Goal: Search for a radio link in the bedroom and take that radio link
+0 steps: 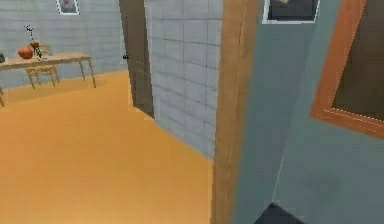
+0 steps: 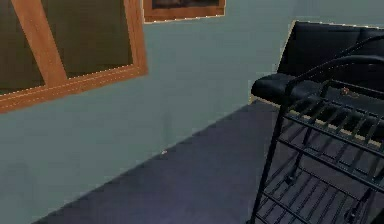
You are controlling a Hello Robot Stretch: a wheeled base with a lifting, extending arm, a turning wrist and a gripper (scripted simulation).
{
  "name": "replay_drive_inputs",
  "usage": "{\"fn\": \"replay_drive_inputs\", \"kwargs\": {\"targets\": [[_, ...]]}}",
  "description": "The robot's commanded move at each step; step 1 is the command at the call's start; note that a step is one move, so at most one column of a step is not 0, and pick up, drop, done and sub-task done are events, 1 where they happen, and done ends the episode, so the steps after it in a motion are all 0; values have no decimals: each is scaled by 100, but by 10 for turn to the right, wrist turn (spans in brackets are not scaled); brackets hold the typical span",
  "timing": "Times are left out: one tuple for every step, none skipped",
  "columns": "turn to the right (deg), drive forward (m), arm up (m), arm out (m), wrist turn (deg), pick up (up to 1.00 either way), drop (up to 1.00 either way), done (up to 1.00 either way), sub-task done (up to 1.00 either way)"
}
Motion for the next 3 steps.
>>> {"fn": "replay_drive_inputs", "kwargs": {"targets": [[-330,0,0,0,0,0,0,0,0],[0,100,0,0,0,0,0,0,0],[-120,0,0,0,0,0,0,0,0]]}}
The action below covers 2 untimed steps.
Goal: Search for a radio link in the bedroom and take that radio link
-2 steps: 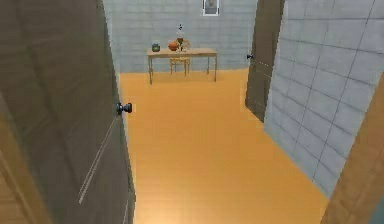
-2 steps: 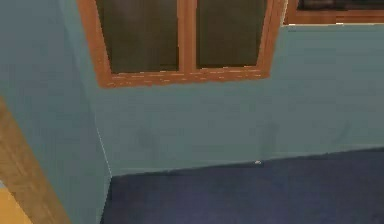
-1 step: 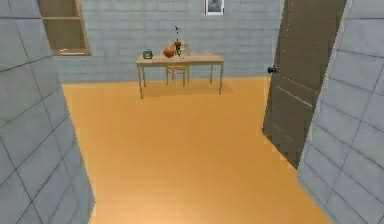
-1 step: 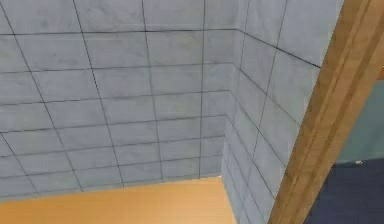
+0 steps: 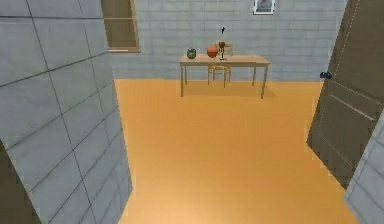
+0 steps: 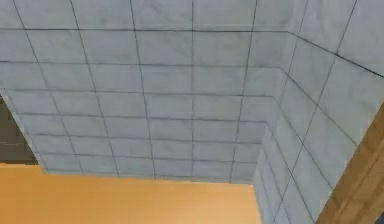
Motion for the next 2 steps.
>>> {"fn": "replay_drive_inputs", "kwargs": {"targets": [[0,15,0,0,0,0,0,0,0],[30,0,0,0,0,0,0,0,0]]}}
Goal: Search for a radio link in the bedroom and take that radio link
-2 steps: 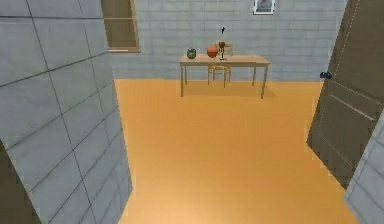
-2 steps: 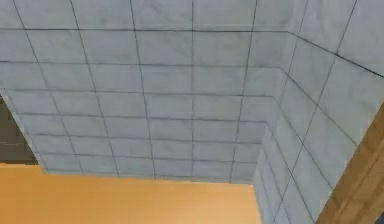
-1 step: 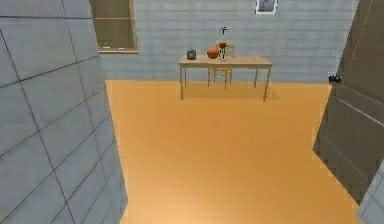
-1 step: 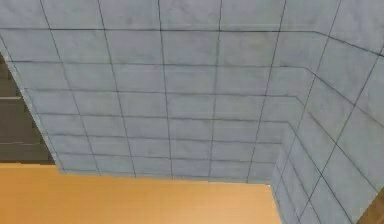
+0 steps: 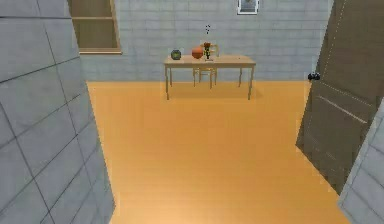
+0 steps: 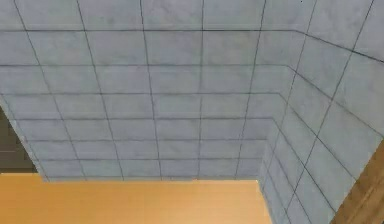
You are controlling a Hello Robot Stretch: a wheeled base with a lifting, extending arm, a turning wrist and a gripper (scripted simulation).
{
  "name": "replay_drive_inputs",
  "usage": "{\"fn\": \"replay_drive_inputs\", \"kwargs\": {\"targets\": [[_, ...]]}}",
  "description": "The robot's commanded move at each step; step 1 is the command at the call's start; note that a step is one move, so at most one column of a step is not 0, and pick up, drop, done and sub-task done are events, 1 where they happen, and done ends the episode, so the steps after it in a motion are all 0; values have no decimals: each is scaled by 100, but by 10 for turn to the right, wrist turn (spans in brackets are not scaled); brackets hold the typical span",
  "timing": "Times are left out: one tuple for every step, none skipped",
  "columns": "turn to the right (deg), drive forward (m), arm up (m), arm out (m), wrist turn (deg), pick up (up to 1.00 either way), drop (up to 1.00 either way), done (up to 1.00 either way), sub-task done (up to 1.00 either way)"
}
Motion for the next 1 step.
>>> {"fn": "replay_drive_inputs", "kwargs": {"targets": [[0,40,0,0,0,0,0,0,0]]}}
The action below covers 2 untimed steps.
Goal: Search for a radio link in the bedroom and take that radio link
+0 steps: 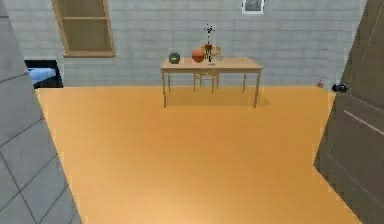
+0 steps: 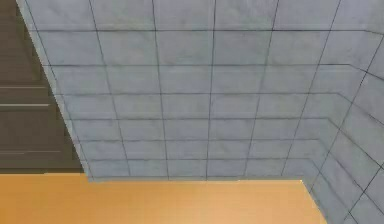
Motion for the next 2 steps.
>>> {"fn": "replay_drive_inputs", "kwargs": {"targets": [[0,100,0,0,0,0,0,0,0],[-30,0,0,0,0,0,0,0,0]]}}
